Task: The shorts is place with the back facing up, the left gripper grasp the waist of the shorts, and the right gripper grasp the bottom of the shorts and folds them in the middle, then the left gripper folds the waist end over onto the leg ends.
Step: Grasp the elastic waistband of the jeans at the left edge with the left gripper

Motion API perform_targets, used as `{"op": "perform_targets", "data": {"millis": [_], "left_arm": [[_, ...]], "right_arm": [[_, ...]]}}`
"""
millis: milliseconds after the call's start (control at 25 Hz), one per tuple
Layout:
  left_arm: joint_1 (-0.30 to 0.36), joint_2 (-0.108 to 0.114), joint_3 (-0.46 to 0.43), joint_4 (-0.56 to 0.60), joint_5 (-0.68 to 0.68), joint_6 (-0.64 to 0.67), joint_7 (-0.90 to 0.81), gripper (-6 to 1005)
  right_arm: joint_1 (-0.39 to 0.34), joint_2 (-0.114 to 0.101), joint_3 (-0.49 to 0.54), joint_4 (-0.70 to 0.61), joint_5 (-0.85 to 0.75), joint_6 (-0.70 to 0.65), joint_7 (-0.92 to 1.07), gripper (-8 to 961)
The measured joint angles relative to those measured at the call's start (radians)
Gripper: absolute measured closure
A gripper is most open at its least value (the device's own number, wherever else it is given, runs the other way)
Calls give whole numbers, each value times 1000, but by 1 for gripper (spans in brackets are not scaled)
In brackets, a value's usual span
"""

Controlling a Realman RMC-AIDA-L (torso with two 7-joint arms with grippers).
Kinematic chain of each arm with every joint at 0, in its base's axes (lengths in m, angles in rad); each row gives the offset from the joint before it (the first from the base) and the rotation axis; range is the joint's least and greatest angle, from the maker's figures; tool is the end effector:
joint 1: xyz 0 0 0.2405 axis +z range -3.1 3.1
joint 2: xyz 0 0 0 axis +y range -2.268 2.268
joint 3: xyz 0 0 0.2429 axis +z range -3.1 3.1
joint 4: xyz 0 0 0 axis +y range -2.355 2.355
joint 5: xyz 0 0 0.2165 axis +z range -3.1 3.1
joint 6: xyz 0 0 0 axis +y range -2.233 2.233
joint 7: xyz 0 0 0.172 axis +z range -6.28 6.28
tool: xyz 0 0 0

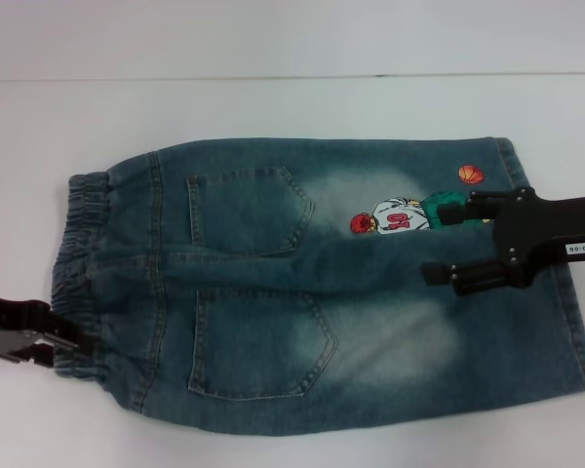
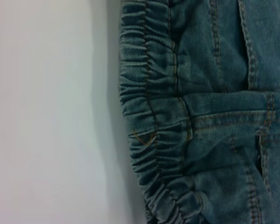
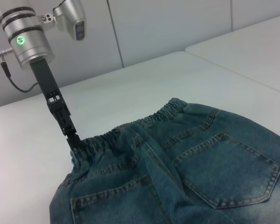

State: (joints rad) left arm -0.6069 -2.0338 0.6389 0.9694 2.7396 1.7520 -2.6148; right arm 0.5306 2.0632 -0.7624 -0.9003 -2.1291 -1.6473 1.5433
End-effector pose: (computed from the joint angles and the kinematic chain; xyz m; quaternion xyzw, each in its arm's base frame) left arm -0.3023 0.3216 0.0391 -0.7222 -0.6800 0.0667 0.1081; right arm 0.2349 0.3422 0.0093 -0.9661 0.1848 0.1480 0.1025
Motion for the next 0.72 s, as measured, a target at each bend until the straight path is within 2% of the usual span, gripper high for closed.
{"op": "perform_targets", "data": {"millis": [320,720], "left_arm": [[-1,-2,3,-2,0,-4,11,470],[-1,-8,4,-2,3,-13,21,867]], "right_arm": [[0,0,4,0,0,2,0,2],[0,0,7,-2,2,-5,12,3]]}}
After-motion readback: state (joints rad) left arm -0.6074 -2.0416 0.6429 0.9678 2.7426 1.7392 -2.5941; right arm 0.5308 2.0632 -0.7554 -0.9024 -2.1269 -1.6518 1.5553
